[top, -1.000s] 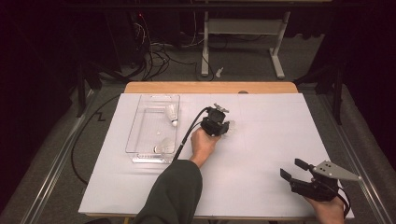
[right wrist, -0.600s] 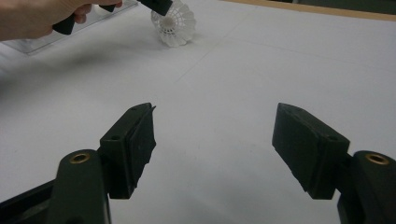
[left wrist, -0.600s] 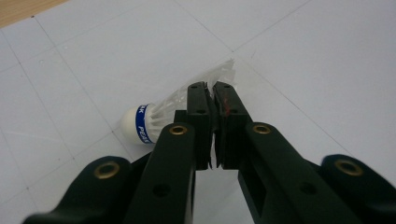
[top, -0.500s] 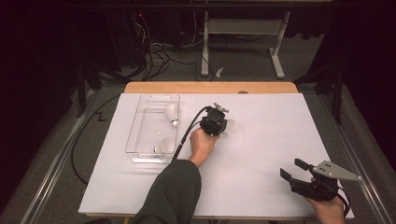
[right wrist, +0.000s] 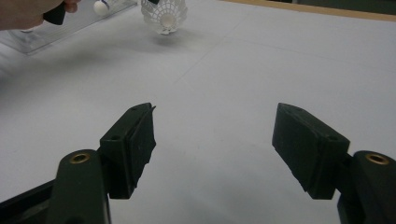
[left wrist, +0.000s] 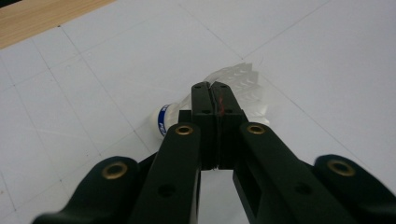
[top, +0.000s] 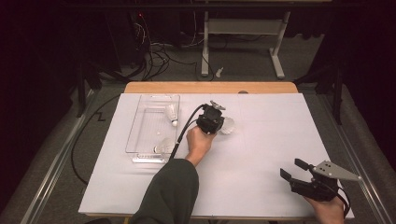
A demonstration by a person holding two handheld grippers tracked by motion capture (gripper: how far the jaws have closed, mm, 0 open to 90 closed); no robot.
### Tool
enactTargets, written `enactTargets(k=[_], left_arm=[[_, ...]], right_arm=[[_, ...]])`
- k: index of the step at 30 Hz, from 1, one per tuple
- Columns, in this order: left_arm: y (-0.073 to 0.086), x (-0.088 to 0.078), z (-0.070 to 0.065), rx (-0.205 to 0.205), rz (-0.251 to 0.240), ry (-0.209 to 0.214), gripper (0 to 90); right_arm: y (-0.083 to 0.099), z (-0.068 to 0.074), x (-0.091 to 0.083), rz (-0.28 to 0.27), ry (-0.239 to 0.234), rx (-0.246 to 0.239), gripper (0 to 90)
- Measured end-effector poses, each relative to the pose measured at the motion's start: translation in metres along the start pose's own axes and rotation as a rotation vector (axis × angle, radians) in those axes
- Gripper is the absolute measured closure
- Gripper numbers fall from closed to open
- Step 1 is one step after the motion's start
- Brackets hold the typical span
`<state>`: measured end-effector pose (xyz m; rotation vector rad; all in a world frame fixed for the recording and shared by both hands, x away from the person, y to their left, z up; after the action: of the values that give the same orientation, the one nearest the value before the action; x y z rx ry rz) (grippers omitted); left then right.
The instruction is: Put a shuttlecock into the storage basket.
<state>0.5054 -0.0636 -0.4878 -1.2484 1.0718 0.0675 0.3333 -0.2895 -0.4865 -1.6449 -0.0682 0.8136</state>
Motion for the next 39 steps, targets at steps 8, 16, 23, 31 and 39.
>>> enactTargets(k=[8,16,23,31,39], left_arm=[[-0.003,-0.011,-0.001,-0.003,-0.022,0.02,89.9],[0.003,-0.016,0.003,-0.036,-0.018,0.039,89.9],[0.005,-0.025,0.005,-0.046,-0.02,0.052,89.9],[0.003,-0.038,0.002,-0.044,-0.031,0.074,89.9],[0.007,-0.046,0.005,-0.058,-0.034,0.088,89.8]], right_arm=[[-0.001,0.0,0.0,-0.004,0.001,-0.005,30.3],[0.0,0.0,0.0,-0.001,0.001,-0.005,30.3],[0.0,0.001,0.0,-0.002,0.001,-0.008,30.3],[-0.001,0.001,0.0,-0.001,0.0,-0.005,30.1],[-0.001,0.002,0.0,-0.001,0.0,-0.009,30.2]])
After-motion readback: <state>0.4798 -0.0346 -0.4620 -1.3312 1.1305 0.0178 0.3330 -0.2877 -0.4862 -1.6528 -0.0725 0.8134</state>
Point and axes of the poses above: each handheld gripper's, and its own axes: x roughly forward along the jaws, y roughly out of its underside, z roughly to its left, the point moved 10 cm from there along x, roughly forward along the jaws, and after that the axes turned 3 degrees about -x, right-handed, at the moved point
